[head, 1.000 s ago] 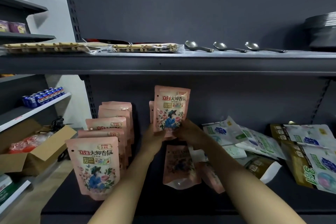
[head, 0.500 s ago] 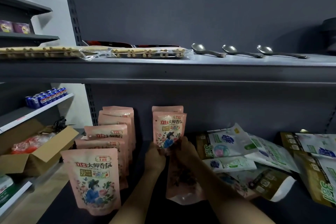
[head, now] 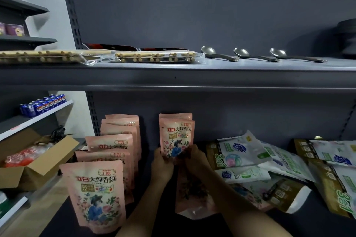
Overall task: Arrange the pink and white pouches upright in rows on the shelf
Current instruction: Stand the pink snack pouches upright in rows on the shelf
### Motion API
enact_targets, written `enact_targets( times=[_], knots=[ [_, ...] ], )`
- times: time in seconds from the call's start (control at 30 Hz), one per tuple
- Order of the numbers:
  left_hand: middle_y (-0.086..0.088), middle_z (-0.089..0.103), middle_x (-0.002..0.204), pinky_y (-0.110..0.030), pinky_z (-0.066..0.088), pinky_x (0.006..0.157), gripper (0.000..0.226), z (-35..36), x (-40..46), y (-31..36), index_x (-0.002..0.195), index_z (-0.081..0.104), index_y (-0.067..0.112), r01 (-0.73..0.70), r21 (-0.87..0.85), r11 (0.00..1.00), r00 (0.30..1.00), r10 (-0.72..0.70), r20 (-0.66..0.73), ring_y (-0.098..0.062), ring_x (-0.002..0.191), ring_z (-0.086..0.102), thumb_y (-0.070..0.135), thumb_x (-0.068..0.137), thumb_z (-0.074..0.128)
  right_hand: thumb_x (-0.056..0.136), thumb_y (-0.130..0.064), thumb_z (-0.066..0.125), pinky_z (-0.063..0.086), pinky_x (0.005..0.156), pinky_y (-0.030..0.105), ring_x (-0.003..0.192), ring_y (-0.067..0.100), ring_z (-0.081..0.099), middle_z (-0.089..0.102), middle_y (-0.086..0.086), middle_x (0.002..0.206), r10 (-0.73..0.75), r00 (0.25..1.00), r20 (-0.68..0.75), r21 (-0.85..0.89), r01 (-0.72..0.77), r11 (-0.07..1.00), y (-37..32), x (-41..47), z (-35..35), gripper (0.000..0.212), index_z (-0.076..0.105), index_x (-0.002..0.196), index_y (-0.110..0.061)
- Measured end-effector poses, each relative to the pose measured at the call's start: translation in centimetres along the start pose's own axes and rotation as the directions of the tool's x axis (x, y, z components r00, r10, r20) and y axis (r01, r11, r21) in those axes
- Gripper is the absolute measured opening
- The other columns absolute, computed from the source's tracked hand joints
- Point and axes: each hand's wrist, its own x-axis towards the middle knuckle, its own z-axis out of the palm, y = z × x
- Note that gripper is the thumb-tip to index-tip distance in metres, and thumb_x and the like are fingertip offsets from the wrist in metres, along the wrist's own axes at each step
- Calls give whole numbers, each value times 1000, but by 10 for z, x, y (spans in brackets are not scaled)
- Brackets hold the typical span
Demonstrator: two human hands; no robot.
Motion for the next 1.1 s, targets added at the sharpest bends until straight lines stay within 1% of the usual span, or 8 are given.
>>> enact_targets(
  times=[0.3, 0.43, 0.57, 0.7, 0.83, 0.97, 1.03, 1.1],
  knots=[
    [-11, 54, 133, -31, 41, 92, 52, -7, -11, 11, 139, 39, 14, 16, 20, 1000, 1000, -16, 3, -29, 121, 52, 21, 91, 55, 81, -37, 68, 52, 87, 31, 106, 26, 61, 63, 11, 119, 75, 995, 70, -25, -73, 997, -11, -4, -9, 52, 55, 120, -4],
    [-13, 53, 135, -30, 41, 91, 53, -9, -17, 21, 141, 34, 13, 25, 5, 1000, 1000, -25, -18, -30, 122, 52, 19, 91, 53, 94, -28, 51, 52, 79, 28, 99, 25, 63, 65, 14, 115, 71, 997, 18, -17, -71, 997, -14, -8, -18, 36, 60, 118, -2],
    [-12, 56, 129, -25, 40, 85, 45, -9, -28, 31, 131, 45, 11, 46, -68, 997, 999, -46, -7, -28, 116, 54, 16, 88, 57, 100, -27, 38, 36, 73, 23, 104, 30, 60, 63, 18, 117, -5, 999, -37, -59, 3, 998, -21, -19, -28, 39, 60, 117, 0],
    [-5, 60, 123, -24, 42, 84, 38, -12, -37, 37, 124, 54, 14, 47, -162, 986, 997, -37, 64, -20, 106, 57, 16, 87, 59, 96, -25, 42, 35, 64, 25, 84, 21, 52, 64, 18, 95, -25, 996, -83, -21, 23, 1000, -17, -33, -35, 36, 67, 84, -2],
    [-2, 56, 120, -23, 38, 86, 38, -12, -49, 40, 128, 52, 15, 99, -210, 973, 990, -75, 122, -16, 98, 50, 16, 90, 56, 91, -18, 45, 36, 71, 26, 85, 29, 59, 68, 21, 93, 7, 994, -111, 90, 3, 996, -10, -51, -41, 31, 64, 72, -3],
    [-5, 56, 121, -24, 37, 87, 45, -10, -56, 40, 130, 50, 17, 174, -182, 968, 973, -140, 185, -18, 99, 49, 25, 87, 62, 92, -11, 41, 38, 78, 30, 105, 32, 58, 65, 20, 108, 46, 995, -89, 100, -37, 994, -10, -69, -44, 26, 56, 71, -5],
    [-4, 57, 115, -26, 37, 84, 46, -11, -62, 41, 126, 52, 21, 222, -183, 958, 960, -181, 215, -18, 96, 50, 30, 83, 67, 90, -14, 44, 40, 78, 32, 95, 29, 58, 65, 17, 96, 51, 995, -90, 136, -39, 990, -8, -76, -44, 24, 60, 76, -4],
    [-2, 57, 108, -28, 39, 84, 41, -10, -69, 39, 119, 52, 23, 261, -177, 949, 948, -217, 234, -19, 95, 51, 34, 82, 67, 90, -16, 45, 36, 71, 28, 81, 23, 52, 56, 8, 74, 64, 994, -93, 155, -49, 987, -5, -81, -40, 29, 50, 61, -14]
  ],
)
